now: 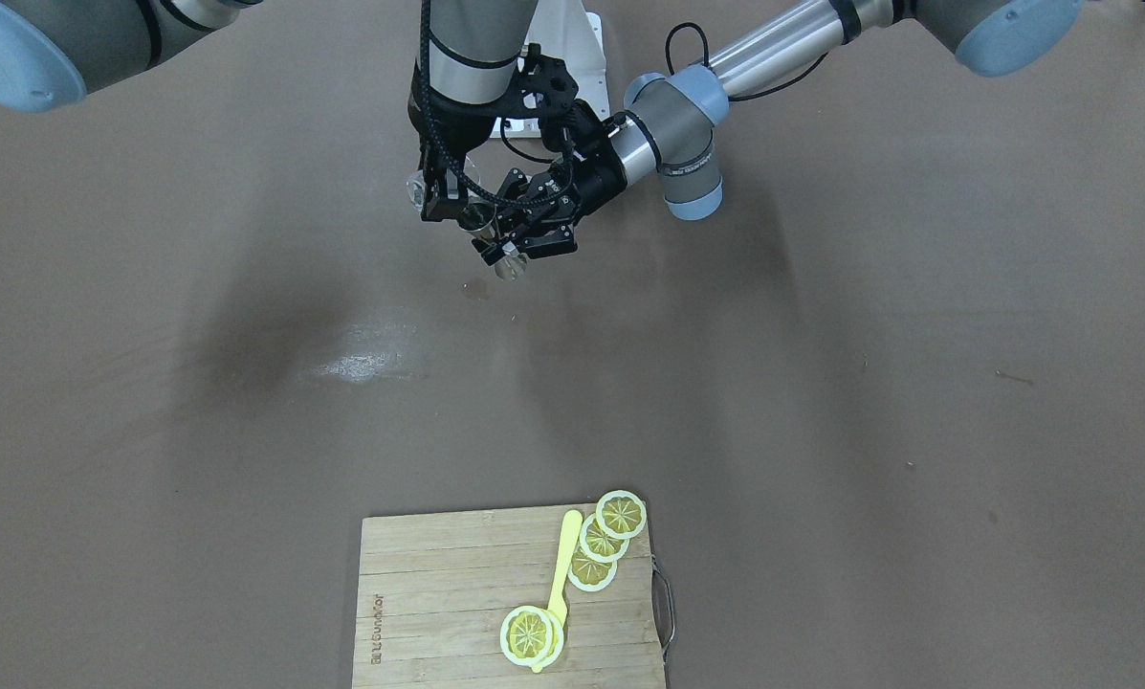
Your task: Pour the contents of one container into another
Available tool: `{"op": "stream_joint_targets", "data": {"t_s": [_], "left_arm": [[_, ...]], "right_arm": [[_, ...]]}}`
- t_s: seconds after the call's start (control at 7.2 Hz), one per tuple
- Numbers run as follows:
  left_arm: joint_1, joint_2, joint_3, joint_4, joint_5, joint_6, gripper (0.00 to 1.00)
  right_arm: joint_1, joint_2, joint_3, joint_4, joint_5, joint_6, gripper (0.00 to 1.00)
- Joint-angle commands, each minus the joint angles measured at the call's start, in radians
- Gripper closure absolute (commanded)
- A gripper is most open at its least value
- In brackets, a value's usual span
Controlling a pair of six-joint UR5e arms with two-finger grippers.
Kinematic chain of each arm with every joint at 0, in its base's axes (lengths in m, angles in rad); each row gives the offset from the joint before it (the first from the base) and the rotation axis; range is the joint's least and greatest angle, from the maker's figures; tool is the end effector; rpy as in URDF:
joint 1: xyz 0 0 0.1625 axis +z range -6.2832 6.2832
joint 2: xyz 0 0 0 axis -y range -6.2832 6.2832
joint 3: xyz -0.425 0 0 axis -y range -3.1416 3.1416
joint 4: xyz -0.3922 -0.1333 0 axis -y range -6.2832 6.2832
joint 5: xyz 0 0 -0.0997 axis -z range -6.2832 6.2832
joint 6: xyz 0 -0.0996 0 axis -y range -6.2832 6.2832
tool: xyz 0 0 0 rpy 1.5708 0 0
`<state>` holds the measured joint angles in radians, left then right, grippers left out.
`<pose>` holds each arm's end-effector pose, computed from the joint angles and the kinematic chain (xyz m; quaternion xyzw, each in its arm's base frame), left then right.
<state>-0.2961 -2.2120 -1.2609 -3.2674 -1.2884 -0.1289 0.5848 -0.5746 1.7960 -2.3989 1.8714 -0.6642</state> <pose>0.5909 -0.3486 0.2438 0.6899 0.4858 0.1832 0.5045 -0.4593 -0.4286 0.0746 0.1672 -0.1759 -0.7322 0.6364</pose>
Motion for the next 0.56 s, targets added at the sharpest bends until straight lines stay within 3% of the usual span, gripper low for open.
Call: {"op": "stream_joint_targets", "data": {"t_s": [0.0, 0.42], "left_arm": [[0.000, 0.000, 0.000, 0.000, 0.001, 0.000, 1.00], [0.000, 0.003, 0.000, 0.000, 0.001, 0.000, 1.00]], "right_arm": [[0.024, -0.011, 0.048, -0.002, 0.028, -0.003, 1.00], [0.131, -0.114, 0.161, 0.027, 0.138, -0.059, 1.00]]}}
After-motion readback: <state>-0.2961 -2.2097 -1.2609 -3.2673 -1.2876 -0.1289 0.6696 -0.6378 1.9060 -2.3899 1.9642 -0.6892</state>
